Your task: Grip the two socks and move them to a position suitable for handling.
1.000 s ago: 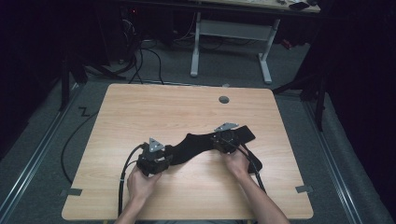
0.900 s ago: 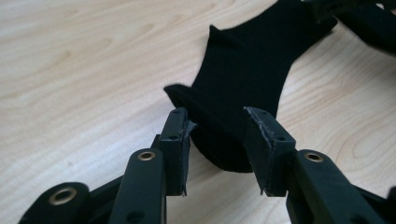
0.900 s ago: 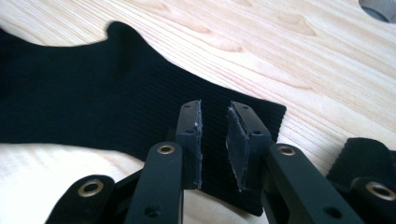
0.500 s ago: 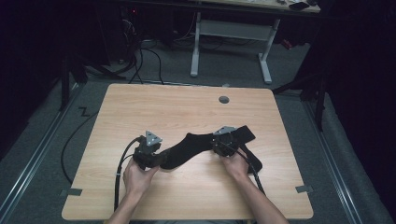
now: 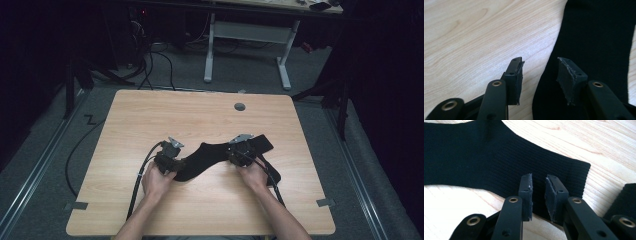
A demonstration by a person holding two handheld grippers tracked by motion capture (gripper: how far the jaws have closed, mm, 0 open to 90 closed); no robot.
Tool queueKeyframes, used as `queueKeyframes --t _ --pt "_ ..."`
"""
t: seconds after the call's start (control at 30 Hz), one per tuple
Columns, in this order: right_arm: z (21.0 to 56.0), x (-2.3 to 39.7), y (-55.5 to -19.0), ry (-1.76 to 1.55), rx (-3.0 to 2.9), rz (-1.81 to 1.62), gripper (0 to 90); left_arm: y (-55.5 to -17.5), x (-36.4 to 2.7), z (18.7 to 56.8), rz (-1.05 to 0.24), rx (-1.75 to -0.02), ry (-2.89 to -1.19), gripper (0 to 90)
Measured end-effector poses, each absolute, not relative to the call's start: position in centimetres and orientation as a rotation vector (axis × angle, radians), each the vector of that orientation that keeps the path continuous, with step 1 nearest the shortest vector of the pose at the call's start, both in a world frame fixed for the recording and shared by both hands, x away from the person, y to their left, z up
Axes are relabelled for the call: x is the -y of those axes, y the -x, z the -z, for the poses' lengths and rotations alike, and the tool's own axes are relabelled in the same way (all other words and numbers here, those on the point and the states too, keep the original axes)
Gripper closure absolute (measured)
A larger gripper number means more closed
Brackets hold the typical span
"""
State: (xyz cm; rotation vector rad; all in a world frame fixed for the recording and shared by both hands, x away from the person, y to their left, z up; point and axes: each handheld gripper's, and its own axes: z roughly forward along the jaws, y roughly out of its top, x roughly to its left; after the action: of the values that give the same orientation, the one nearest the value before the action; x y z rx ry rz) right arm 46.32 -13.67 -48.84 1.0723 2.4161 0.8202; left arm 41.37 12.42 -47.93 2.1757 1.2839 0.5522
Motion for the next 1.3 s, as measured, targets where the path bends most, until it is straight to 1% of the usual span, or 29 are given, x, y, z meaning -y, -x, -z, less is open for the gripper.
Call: queueKeyframes --t 0.13,0.37,0.6,0.83,1.0,1.1,1.3 --pt "48.8 13.8 -46.8 -1.103 -2.413 -0.816 72.9 -41.5 -12.3 48.4 -0.597 -1.273 -2.217 54.8" --pt "48.8 13.8 -47.0 -1.118 -2.403 -0.814 72.1 -41.0 -12.1 48.7 -0.608 -1.249 -2.221 55.0" --pt "48.7 13.7 -47.7 -1.154 -2.382 -0.805 69.6 -39.3 -11.4 48.9 -0.563 -1.201 -2.210 55.0" --pt "48.7 13.1 -48.7 -1.185 -2.376 -0.806 68.6 -38.1 -9.7 49.0 -0.513 -1.136 -2.224 54.5" --pt "48.6 12.9 -49.1 -1.214 -2.348 -0.835 62.9 -37.2 -8.6 49.0 -0.487 -1.089 -2.238 54.0" --pt "48.2 13.1 -48.6 -1.229 -2.333 -0.891 61.2 -37.0 -8.2 49.0 -0.480 -1.081 -2.243 53.5" --pt "47.8 12.8 -46.9 -1.198 -2.358 -0.955 61.9 -36.7 -7.6 49.0 -0.463 -1.066 -2.246 52.9"
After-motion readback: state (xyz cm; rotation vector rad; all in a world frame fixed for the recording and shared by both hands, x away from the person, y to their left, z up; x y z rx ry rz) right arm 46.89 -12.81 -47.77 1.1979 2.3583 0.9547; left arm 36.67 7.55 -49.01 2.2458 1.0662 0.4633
